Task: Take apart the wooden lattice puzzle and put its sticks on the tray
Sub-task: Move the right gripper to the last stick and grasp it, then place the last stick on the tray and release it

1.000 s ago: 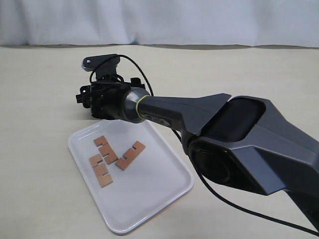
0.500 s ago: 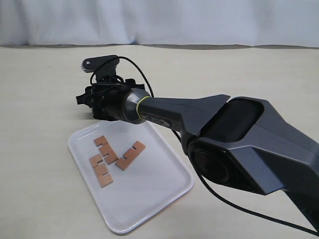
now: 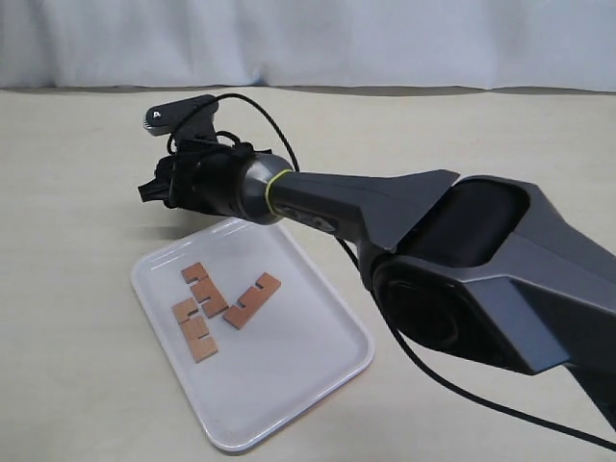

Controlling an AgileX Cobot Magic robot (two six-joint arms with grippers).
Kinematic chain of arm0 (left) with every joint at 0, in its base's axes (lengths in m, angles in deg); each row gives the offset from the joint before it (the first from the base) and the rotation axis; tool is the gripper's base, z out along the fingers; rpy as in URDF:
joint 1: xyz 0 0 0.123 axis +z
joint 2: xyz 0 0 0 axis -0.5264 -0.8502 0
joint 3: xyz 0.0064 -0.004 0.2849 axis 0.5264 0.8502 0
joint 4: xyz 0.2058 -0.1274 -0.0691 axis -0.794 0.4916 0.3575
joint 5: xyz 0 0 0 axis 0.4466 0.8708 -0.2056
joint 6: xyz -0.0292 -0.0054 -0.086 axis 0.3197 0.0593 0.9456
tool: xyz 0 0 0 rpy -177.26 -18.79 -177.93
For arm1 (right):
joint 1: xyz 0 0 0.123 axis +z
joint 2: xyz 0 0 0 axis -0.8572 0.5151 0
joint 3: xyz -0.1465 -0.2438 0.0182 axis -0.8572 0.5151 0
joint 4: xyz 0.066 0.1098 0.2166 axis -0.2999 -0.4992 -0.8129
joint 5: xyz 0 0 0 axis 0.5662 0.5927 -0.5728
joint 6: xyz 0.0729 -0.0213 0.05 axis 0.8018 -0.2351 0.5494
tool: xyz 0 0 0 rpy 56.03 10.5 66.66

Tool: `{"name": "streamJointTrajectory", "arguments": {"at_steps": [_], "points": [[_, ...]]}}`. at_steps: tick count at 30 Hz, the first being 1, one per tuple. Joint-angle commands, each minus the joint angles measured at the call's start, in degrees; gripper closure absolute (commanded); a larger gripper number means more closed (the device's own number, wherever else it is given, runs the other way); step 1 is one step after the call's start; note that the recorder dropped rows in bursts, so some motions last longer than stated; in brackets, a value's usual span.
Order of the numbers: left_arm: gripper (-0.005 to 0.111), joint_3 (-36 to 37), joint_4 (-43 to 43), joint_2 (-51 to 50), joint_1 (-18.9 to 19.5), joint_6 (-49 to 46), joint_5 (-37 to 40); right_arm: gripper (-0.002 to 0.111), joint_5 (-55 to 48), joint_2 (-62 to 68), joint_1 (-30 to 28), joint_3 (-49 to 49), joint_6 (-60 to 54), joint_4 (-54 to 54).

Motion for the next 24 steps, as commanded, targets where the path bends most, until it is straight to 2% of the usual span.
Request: {"name": "streamJointTrajectory", "arguments": {"at_steps": [1, 7, 17, 24], "points": [[0.107, 0.20, 0.00, 0.07, -0.44, 0.17, -0.83, 0.104, -4.16, -4.70, 1.07, 0.00, -14.44, -6.49], [0.107, 0.20, 0.00, 0.07, -0.44, 0.17, -0.83, 0.104, -15.06, -8.62, 4.61, 0.00, -26.80, -9.12], [0.107, 0.20, 0.00, 0.07, -0.44, 0.17, -0.83, 0.104, -30.25, -12.79, 5.03, 0.00, -47.49, -31.41], [0.107, 0.20, 0.00, 0.07, -0.44, 0.17, -0.83, 0.104, -33.74, -13.03, 4.16, 0.57, -52.62, -39.20]]}}
